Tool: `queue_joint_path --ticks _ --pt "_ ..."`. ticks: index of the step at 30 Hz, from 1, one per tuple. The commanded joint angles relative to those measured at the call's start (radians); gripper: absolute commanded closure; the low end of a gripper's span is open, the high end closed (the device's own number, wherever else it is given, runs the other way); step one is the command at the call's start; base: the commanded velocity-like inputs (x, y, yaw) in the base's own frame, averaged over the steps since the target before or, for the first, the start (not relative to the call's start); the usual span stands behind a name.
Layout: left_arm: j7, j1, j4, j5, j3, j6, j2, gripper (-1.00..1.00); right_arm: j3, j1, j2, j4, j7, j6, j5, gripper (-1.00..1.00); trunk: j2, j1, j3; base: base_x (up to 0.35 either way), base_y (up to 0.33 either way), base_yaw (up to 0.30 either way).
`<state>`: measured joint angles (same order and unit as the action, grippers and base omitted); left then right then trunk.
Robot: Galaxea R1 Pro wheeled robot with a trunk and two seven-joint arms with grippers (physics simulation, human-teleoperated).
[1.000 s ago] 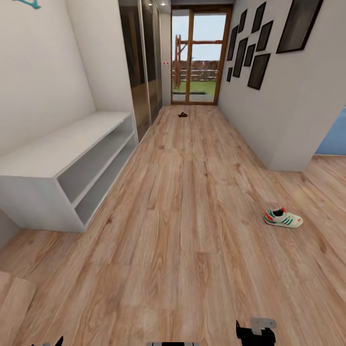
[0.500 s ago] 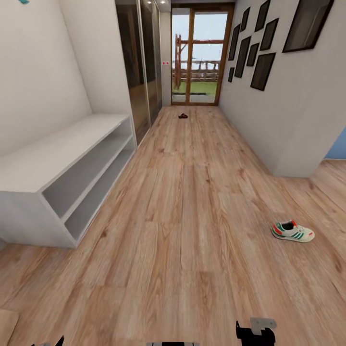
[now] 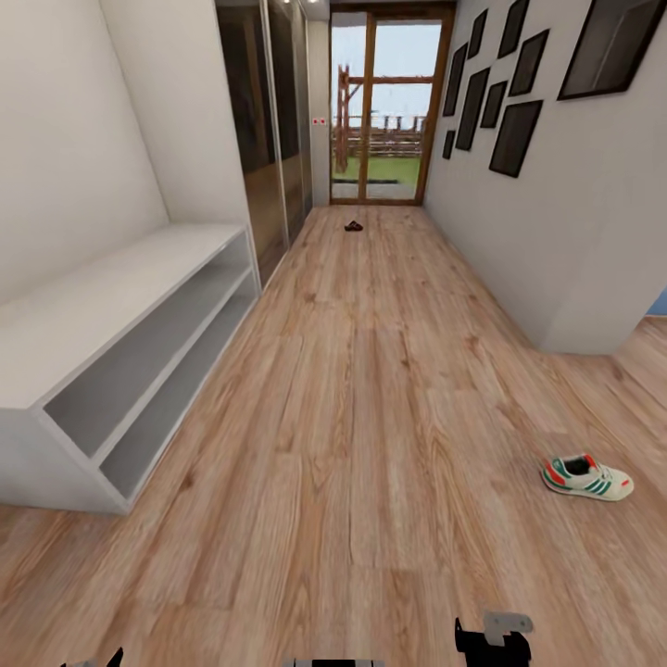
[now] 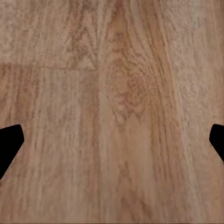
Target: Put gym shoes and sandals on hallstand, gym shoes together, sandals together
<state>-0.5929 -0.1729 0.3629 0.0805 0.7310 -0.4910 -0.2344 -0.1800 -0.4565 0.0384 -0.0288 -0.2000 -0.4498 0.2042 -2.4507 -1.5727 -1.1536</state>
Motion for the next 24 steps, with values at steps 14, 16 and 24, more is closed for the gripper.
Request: queue_joint_path --ticks 14,16,24 --pt "-0.005 -0.001 -0.001 0.009 0.008 -0.004 0.001 -1.0 -0.007 -0.001 0.0 0.001 -0.004 -0.003 0.011 -1.0 0.0 0.0 -0.001 0.337 0.0 0.0" --pt "-0.005 -0.001 -0.001 0.009 0.008 -0.004 0.001 -1.0 -0.007 -0.001 0.0 0.001 -0.004 -0.003 0.011 -1.0 0.0 0.0 -0.001 0.337 0.0 0.0" --pt "-0.005 -0.001 -0.001 0.008 0.008 -0.004 0.001 -1.0 -0.007 -0.001 0.0 0.001 -0.004 -0.003 0.011 -1.0 0.0 0.0 -0.001 0.337 0.0 -0.001"
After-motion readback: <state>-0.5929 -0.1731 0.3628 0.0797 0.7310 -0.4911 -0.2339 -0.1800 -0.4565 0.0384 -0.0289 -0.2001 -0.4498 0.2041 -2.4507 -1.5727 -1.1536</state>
